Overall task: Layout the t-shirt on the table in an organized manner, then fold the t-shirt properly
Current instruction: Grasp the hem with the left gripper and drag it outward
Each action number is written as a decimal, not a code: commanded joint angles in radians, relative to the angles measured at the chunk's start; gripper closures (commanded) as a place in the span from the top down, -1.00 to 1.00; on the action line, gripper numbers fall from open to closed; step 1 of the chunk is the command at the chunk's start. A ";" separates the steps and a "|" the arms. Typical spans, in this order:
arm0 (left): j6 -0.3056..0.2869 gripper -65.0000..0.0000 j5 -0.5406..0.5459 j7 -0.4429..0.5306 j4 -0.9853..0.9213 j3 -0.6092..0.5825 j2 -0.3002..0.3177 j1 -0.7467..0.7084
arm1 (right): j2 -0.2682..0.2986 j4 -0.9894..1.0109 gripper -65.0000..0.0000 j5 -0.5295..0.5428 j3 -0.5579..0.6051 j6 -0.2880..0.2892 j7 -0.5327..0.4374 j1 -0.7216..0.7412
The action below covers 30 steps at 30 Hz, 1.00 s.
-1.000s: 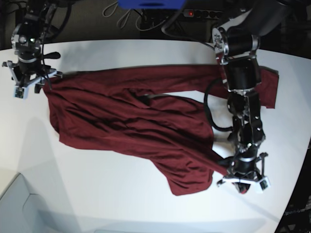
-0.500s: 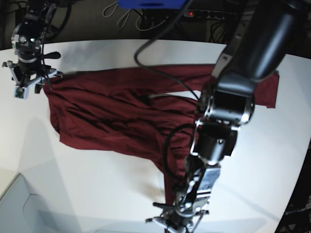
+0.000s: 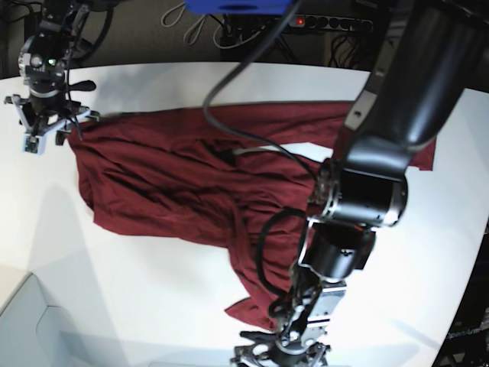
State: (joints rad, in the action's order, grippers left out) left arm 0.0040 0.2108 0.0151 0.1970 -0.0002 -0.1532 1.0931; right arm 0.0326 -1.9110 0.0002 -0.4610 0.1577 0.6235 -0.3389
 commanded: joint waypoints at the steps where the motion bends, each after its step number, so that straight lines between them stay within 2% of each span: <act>1: -0.006 0.76 0.000 0.019 0.014 -0.001 -0.004 0.009 | 0.005 -0.020 -0.31 -0.001 -0.003 -0.004 -0.026 0.002; 5: -0.006 0.88 0.000 0.016 0.086 -0.001 0.013 -0.083 | 0.005 -0.020 -0.31 -0.001 -0.003 -0.004 -0.026 0.002; 12: -0.005 0.88 0.006 0.016 0.335 -0.001 0.139 -0.333 | 0.007 -0.020 -0.31 -0.001 -0.003 -0.004 -0.026 0.008; 17: -0.002 0.88 0.009 0.016 0.407 0.004 0.206 -0.422 | 0.005 -0.020 -0.31 0.001 -0.002 -0.004 -0.026 0.010; 20: -0.006 0.88 0.009 0.021 0.355 0.002 0.217 -0.437 | 0.005 -0.017 -0.31 0.001 0.001 -0.004 -0.026 0.011; 30: -0.008 0.86 0.009 0.021 0.313 0.001 0.195 -0.462 | 0.005 -0.015 -0.31 0.001 0.003 -0.004 -0.026 0.025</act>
State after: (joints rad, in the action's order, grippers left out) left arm 0.0036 0.2195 0.0082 0.4934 0.0025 0.0456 0.6010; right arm 0.0277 -1.9106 0.0006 -0.4553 0.1577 0.6224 -0.3241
